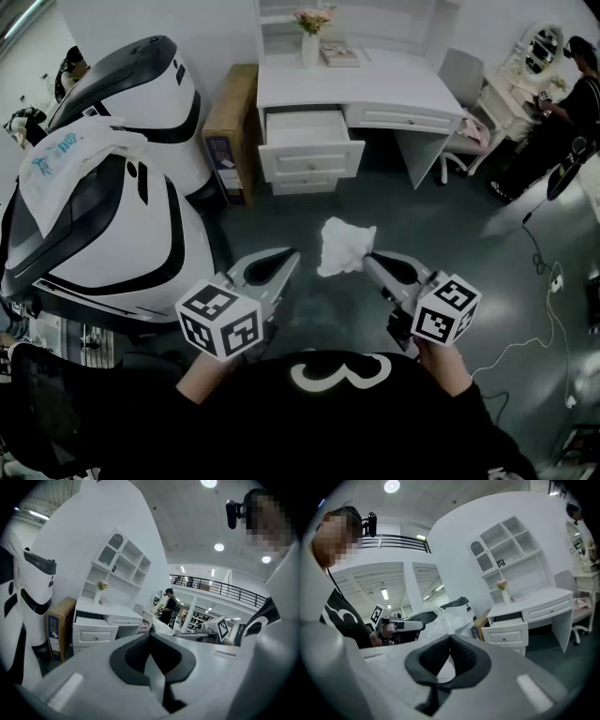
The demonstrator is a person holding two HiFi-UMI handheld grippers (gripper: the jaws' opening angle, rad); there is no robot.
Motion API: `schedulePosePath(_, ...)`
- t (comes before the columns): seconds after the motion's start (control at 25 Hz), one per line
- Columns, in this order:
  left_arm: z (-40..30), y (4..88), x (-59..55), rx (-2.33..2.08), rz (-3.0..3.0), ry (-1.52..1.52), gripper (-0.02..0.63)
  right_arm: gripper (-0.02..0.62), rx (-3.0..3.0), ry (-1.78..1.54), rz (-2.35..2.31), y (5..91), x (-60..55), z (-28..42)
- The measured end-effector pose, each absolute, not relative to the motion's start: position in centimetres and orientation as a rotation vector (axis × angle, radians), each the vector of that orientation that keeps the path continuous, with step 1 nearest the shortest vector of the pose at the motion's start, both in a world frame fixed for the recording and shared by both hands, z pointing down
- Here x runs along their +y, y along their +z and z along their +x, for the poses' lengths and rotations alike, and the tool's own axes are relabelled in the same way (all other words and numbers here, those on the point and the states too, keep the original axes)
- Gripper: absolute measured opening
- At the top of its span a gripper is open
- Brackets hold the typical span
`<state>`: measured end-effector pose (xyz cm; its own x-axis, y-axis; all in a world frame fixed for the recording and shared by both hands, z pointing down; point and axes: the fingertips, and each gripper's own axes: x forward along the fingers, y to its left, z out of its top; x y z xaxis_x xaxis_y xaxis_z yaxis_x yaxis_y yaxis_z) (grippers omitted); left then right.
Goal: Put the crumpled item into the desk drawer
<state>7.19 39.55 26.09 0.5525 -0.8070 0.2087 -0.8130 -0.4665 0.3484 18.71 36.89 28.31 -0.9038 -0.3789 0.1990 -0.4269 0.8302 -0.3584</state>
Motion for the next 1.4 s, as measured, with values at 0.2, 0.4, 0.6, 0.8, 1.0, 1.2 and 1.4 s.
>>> schedulePosePath(0.2,6.2,26.4,40.4,-1.312,2.389,0.026,0.011,0.005,-2.887,0.627,0.653,28.7,37.6,17.9)
schedulePosePath(0.4,5.3,26.7,40.6,-1.318,2.376,0.025,0.011,0.005,-2.898,0.677,0.651,28.9,37.6,17.0)
schedulePosePath(0.6,4.7,26.7,39.8,-1.338,2.374,0.038,0.009,0.003,-2.898,0.674,0.662,29.2,36.4,16.6)
schedulePosePath(0.8,3.3,26.9,37.5,-1.375,2.357,0.053,0.011,0.003,-2.919,0.673,0.628,29.3,33.8,15.1)
schedulePosePath(1.0,1.5,27.7,33.9,-1.4,2.333,0.064,0.011,0.004,-2.925,0.69,0.592,30.0,29.8,13.0)
schedulePosePath(1.2,-0.9,29.0,28.2,-1.416,2.295,0.066,0.011,0.005,-2.915,0.708,0.586,31.1,23.4,10.7)
schedulePosePath(1.4,-3.3,30.5,21.9,-1.425,2.226,0.093,0.011,0.004,-2.887,0.772,0.544,32.5,16.9,8.0)
